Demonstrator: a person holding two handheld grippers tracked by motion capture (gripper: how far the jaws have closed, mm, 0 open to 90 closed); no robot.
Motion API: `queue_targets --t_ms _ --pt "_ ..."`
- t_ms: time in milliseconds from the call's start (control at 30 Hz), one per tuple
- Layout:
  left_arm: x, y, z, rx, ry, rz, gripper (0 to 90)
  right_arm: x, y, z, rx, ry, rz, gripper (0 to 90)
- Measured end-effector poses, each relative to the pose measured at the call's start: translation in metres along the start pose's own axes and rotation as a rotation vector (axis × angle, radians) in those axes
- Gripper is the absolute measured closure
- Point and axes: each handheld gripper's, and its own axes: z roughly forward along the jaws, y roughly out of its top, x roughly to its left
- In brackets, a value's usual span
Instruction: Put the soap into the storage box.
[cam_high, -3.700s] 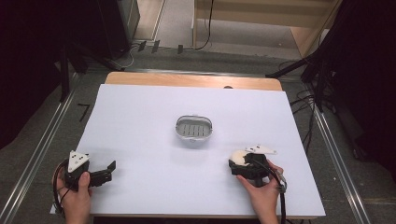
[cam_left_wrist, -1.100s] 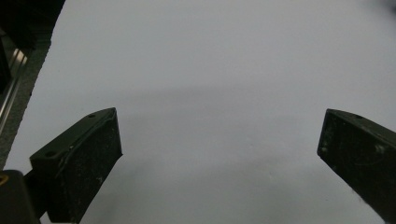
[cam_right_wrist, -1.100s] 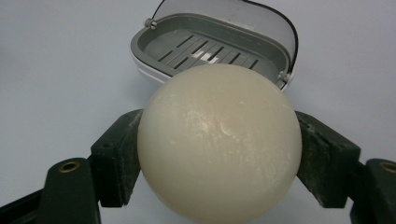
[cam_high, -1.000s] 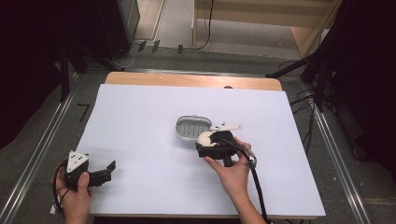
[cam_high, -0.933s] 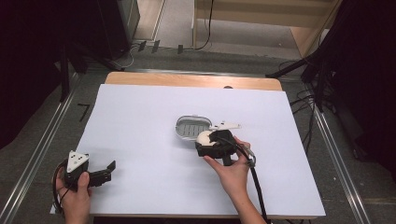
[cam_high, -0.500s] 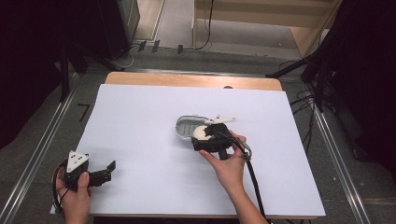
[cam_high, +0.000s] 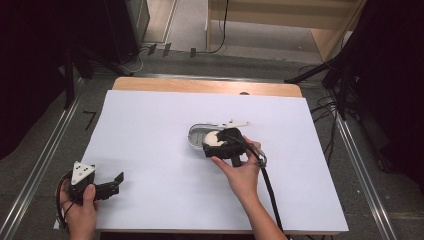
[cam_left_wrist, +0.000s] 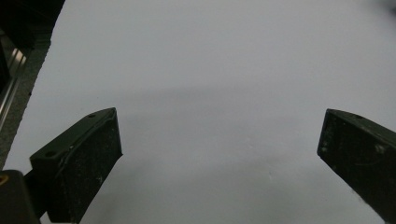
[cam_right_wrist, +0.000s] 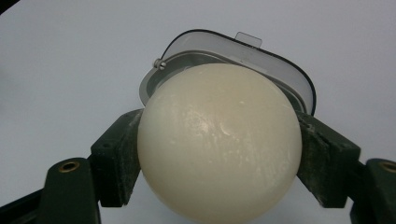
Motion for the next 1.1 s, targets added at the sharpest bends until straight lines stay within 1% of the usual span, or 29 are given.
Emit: queue_targets --t_ms 400,733,933,1100 --pt "0.0 0.0 0.0 0.001 0.0 -0.001 0.4 -0.001 0.007 0.008 0.002 -0.004 0.017 25.0" --pt "0.0 0.0 0.0 -0.002 -0.001 -0.003 0.4 -0.001 0.015 0.012 -0.006 -0.004 0.016 25.0" --pt "0.0 0.0 0.0 0.001 -0.002 -0.002 0.4 -0.003 0.018 0.016 -0.004 0.002 0.035 25.0" --pt "0.0 0.0 0.0 0.0 -0.001 -0.001 0.4 -0.005 0.019 0.022 0.008 -0.006 0.046 25.1"
